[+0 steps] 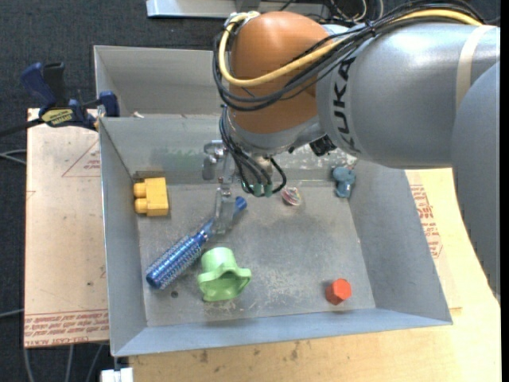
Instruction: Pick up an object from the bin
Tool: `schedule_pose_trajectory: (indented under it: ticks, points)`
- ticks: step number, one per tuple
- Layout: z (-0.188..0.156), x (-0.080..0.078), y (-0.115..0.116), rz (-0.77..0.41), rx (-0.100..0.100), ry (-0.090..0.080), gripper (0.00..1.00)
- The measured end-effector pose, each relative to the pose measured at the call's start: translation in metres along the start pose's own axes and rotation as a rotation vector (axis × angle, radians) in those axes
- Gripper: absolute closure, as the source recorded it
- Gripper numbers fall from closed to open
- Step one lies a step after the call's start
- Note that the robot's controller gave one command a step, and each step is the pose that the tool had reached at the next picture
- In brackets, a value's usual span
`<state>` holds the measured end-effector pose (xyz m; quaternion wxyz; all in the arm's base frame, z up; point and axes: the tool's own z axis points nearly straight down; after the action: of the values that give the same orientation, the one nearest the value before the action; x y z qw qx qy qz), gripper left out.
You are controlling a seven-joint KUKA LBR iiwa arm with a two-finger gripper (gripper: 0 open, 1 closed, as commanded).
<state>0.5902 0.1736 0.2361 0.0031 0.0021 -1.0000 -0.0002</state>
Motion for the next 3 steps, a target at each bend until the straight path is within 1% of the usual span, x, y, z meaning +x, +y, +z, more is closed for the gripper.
schedule_pose_trajectory:
  ticks: [1, 2, 3]
  points:
    - [0.113, 0.018, -0.009, -0.203, 0.001, -0.001, 0.00]
    - [0.168, 0.012, 0.019, -0.611, 0.000, -0.005, 0.00]
    - [0.167, 0.012, 0.018, -0.610, 0.000, -0.005, 1.00]
